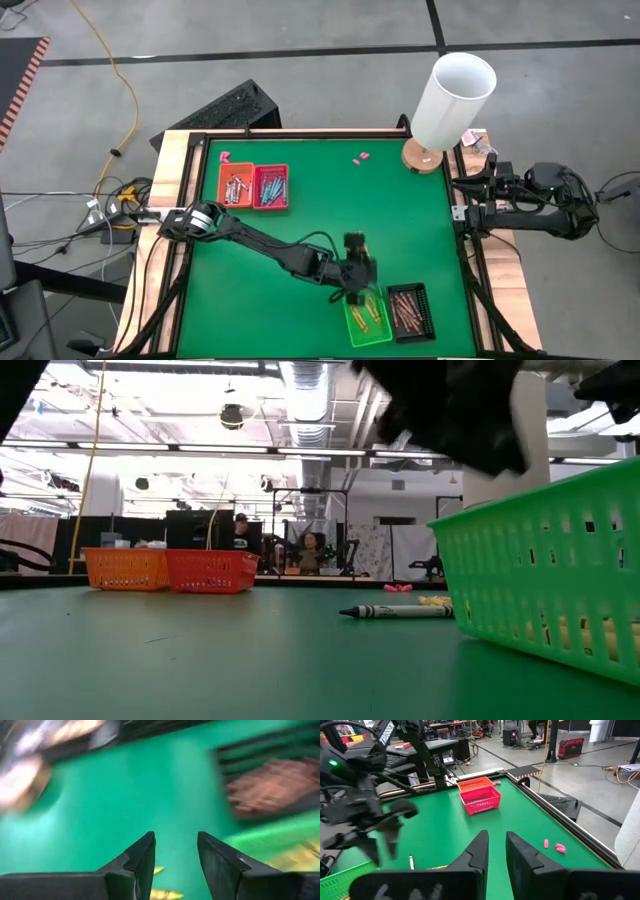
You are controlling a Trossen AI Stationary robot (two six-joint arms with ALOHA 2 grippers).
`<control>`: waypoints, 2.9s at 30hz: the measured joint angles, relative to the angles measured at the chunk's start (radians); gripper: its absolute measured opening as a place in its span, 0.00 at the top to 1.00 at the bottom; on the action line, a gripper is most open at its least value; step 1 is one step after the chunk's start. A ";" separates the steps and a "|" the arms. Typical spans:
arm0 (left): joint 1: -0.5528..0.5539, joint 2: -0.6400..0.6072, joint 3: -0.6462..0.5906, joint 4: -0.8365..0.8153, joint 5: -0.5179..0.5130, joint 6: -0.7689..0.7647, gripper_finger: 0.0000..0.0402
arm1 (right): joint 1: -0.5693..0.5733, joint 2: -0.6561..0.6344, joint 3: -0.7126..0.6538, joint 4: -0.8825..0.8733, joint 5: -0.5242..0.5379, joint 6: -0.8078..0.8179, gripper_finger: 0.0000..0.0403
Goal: Sort crayons
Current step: Put the yellow crayon into the green bin
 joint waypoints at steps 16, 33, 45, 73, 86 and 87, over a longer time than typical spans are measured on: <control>0.163 0.006 0.000 -0.362 -0.045 -0.778 0.66 | 0.000 0.000 0.000 0.000 0.000 0.000 0.83; 0.121 0.014 -0.079 -0.304 -0.099 -0.856 0.66 | 0.000 0.000 0.000 0.000 -0.001 -0.001 0.83; 0.104 0.011 -0.106 -0.209 -0.126 -0.834 0.66 | 0.000 0.000 0.000 0.000 -0.001 -0.002 0.83; 0.101 0.074 -0.103 -0.269 -0.070 -0.847 0.74 | 0.000 0.001 -0.001 0.000 -0.005 -0.004 0.83; 0.100 0.014 -0.104 -0.354 -0.071 -0.843 0.76 | 0.001 0.001 -0.001 -0.001 -0.005 -0.004 0.83; 0.100 -0.003 -0.104 -0.367 -0.079 -0.844 0.76 | 0.001 0.001 -0.001 0.000 -0.005 -0.004 0.83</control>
